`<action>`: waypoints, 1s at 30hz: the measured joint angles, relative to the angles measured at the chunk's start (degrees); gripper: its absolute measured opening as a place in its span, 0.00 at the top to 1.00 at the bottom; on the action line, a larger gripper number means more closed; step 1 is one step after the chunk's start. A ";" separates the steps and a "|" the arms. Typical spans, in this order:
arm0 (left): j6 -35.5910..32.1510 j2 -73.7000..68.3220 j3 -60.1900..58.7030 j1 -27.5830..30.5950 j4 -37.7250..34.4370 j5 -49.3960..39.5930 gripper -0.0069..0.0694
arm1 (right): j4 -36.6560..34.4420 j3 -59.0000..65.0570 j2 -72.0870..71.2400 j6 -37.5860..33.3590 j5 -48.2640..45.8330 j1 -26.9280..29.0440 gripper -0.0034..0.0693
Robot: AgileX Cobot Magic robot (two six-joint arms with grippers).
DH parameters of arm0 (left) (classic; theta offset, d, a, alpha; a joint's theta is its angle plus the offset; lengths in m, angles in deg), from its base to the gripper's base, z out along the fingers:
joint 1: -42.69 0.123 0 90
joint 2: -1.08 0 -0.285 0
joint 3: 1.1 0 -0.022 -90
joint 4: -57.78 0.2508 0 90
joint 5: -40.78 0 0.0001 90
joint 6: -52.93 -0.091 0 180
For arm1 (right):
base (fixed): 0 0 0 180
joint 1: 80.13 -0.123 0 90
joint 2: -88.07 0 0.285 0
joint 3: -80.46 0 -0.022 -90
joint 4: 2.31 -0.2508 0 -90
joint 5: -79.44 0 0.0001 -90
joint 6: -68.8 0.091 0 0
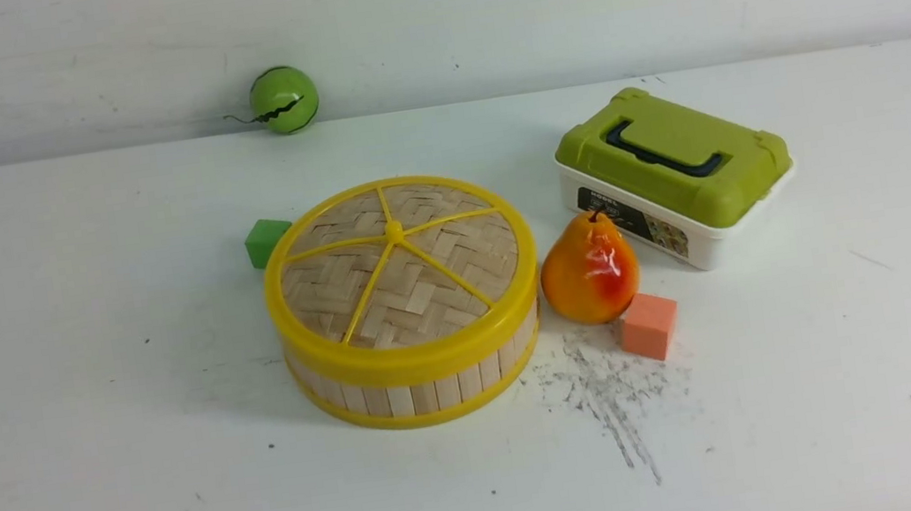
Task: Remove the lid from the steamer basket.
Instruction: Use the left arm to lift the lid of the steamer
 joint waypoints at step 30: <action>-2.21 -70.54 52.75 -22.32 -0.29 -60.67 0.93 | 0.02 0.00 0.00 0.00 0.00 0.00 0.62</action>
